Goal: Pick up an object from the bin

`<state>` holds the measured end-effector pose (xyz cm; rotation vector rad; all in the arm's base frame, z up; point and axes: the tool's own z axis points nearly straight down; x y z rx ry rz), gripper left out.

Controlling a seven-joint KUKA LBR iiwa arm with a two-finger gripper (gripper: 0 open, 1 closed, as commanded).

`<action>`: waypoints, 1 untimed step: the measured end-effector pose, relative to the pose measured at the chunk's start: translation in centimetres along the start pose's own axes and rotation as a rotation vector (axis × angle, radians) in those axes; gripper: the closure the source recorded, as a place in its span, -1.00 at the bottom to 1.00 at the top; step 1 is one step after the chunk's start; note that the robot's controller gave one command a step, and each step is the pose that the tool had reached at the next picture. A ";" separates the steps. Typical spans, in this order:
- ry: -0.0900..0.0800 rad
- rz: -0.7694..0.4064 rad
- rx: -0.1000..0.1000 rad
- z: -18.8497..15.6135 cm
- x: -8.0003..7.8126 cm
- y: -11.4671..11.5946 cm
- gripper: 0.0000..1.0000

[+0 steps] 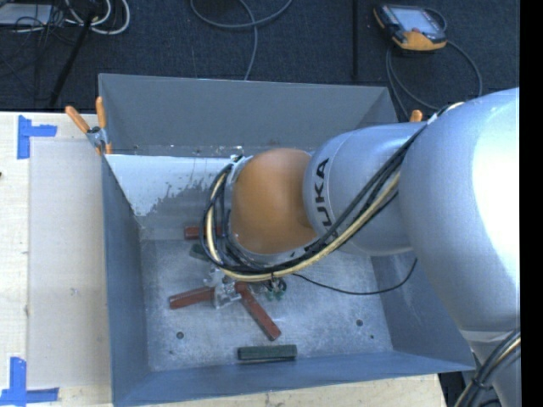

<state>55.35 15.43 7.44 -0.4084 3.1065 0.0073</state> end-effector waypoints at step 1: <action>0.001 0.016 0.004 -18.9 -0.7 -0.3 1.00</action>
Offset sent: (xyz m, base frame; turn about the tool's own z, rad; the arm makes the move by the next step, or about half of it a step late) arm 0.0000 0.0000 0.0000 0.0000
